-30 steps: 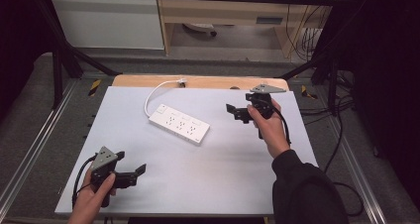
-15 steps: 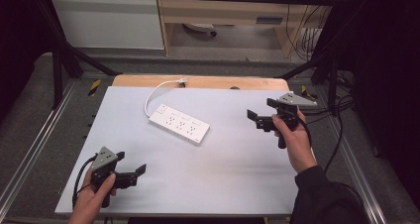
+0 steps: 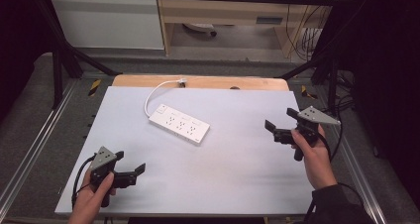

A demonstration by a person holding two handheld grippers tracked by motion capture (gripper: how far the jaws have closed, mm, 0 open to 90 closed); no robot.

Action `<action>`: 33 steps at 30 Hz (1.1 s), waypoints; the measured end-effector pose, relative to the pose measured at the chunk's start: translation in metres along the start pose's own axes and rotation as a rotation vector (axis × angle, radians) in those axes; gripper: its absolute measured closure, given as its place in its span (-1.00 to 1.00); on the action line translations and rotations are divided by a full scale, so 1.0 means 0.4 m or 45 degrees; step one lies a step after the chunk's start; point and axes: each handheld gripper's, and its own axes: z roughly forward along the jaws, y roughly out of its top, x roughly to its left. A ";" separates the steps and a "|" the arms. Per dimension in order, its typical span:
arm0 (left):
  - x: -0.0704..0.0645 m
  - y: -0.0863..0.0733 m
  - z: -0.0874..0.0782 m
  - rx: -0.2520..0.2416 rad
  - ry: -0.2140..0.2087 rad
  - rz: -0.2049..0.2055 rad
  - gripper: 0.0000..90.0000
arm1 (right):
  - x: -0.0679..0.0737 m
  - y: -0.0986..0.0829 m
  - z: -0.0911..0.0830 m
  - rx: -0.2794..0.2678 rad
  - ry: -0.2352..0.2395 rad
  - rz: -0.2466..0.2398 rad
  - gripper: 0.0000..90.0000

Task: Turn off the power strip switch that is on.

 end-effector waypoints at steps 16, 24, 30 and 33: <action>0.008 0.003 -0.010 -0.057 0.005 -0.025 -0.87 | 0.026 -0.119 -0.070 -0.023 -0.024 0.013 -0.96; 0.009 0.004 -0.013 -0.078 -0.006 -0.023 -0.87 | 0.051 -0.157 -0.067 -0.022 -0.001 0.024 -0.96; 0.012 0.005 -0.014 -0.089 0.003 -0.041 -0.87 | 0.069 -0.189 -0.055 -0.002 0.016 0.050 -0.96; 0.014 0.006 -0.015 -0.100 0.003 -0.048 -0.87 | 0.076 -0.203 -0.047 0.011 0.025 0.049 -0.95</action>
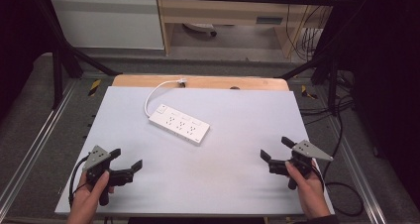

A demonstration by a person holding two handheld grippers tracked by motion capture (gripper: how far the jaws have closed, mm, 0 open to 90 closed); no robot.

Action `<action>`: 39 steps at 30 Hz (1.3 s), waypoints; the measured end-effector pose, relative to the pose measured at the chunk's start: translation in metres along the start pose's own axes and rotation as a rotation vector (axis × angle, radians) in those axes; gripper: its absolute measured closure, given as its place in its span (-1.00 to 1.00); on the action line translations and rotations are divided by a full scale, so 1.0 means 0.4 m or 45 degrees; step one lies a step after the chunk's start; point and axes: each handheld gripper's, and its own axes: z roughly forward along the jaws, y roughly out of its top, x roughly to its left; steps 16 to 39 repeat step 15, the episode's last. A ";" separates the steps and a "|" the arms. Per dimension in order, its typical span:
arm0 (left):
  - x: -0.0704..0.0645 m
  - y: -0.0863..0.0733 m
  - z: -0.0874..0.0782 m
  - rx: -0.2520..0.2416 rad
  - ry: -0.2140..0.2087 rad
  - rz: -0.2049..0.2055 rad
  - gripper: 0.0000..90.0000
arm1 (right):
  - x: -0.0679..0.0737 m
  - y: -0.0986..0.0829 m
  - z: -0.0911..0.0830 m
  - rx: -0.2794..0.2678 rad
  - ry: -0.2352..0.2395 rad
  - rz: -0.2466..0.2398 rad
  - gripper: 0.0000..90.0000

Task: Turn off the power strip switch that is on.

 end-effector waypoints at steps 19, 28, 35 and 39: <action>-0.002 0.001 0.001 0.001 -0.009 0.006 -0.87 | 0.024 -0.058 0.077 0.251 -0.006 -0.027 -0.94; -0.002 0.001 0.001 0.001 -0.009 0.006 -0.87 | 0.024 -0.058 0.077 0.251 -0.006 -0.027 -0.94; -0.002 0.001 0.001 0.001 -0.009 0.006 -0.87 | 0.024 -0.058 0.077 0.251 -0.006 -0.027 -0.94; -0.002 0.001 0.001 0.001 -0.009 0.006 -0.87 | 0.024 -0.058 0.077 0.251 -0.006 -0.027 -0.94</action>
